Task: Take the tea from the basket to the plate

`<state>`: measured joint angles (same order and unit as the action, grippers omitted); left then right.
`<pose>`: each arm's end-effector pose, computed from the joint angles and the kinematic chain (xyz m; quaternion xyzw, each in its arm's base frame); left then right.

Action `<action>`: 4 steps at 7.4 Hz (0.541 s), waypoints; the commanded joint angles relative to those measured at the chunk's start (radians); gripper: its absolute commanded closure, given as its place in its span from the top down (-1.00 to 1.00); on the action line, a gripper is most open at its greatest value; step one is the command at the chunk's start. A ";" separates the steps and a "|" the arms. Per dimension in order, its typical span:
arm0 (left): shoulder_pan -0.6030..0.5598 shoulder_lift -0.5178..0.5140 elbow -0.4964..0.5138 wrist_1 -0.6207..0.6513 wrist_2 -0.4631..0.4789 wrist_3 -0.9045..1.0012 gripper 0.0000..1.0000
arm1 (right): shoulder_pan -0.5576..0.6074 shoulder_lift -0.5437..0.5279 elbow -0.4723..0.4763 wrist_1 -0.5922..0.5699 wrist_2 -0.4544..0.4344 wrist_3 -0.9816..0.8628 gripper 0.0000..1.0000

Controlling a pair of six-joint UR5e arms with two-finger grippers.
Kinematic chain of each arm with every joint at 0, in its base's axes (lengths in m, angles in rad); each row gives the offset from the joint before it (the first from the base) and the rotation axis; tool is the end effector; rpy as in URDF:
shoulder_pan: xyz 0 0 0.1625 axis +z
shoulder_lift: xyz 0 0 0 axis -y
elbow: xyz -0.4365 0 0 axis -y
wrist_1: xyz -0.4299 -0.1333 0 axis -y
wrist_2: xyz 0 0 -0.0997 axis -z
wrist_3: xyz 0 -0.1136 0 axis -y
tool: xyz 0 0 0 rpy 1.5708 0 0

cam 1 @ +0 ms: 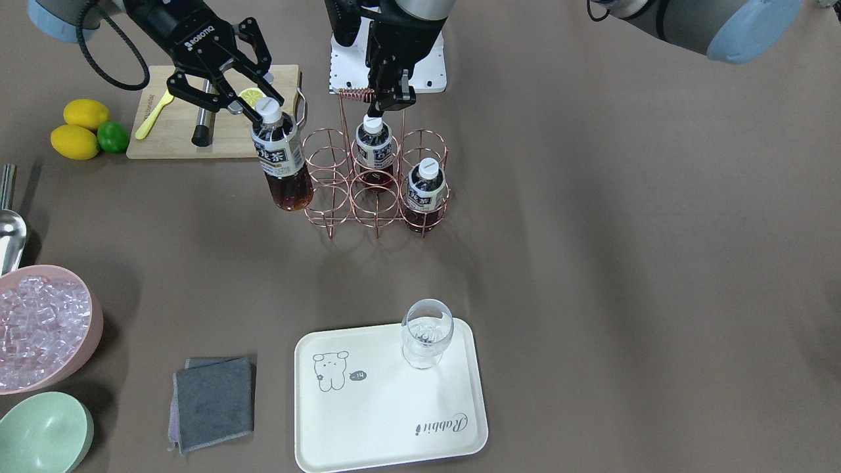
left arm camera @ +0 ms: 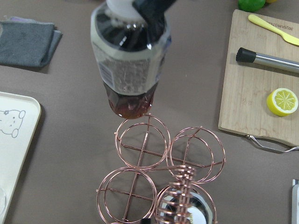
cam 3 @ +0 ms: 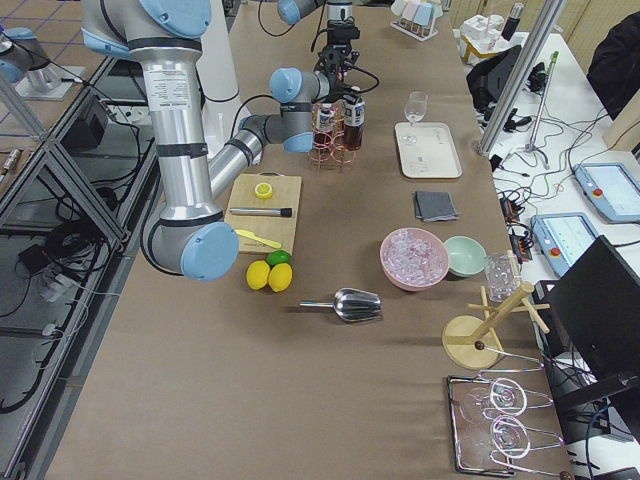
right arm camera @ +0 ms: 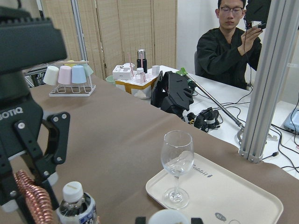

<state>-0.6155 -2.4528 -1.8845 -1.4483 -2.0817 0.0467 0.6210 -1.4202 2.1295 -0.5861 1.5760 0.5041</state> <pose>0.4688 -0.4267 -0.0004 0.3492 0.4122 0.5127 0.6673 -0.3231 -0.3943 0.2012 0.5587 -0.4993 -0.1483 0.6454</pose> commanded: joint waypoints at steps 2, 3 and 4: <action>-0.073 0.026 -0.028 0.031 -0.004 0.013 -1.00 | 0.213 0.018 -0.046 -0.032 0.194 0.007 -1.00; -0.098 0.028 -0.031 0.048 -0.008 0.015 -1.00 | 0.230 0.083 -0.127 -0.032 0.196 0.008 -1.00; -0.118 0.018 -0.033 0.081 -0.011 0.015 -1.00 | 0.235 0.160 -0.217 -0.032 0.194 0.010 -1.00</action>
<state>-0.6935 -2.4291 -1.9101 -1.4112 -2.0868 0.0596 0.8322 -1.3676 2.0444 -0.6167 1.7621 0.5106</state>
